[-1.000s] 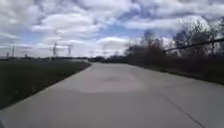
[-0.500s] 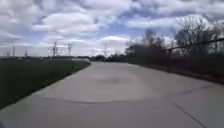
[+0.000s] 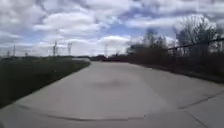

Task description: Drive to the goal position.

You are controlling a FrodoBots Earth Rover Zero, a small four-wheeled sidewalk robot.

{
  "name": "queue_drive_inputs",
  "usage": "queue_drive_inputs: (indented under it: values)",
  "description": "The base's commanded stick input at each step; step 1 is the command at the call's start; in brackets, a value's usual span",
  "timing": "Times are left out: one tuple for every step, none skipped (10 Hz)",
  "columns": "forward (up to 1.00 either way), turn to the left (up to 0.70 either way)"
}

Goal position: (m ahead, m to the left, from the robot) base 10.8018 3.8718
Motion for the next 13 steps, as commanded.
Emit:
queue_drive_inputs:
  values:
    - [0.9,0.08]
    - [0.9,0.03]
    - [0.9,0.02]
    - [0.9,0.02]
    - [0.9,0.02]
    - [0.9,0.02]
    - [0.9,0.02]
    - [0.9,0.02]
    - [0.9,0.02]
    - [0.9,0.01]
    - [0.9,0.01]
    - [0.9,0.01]
    - [0.9,0.0]
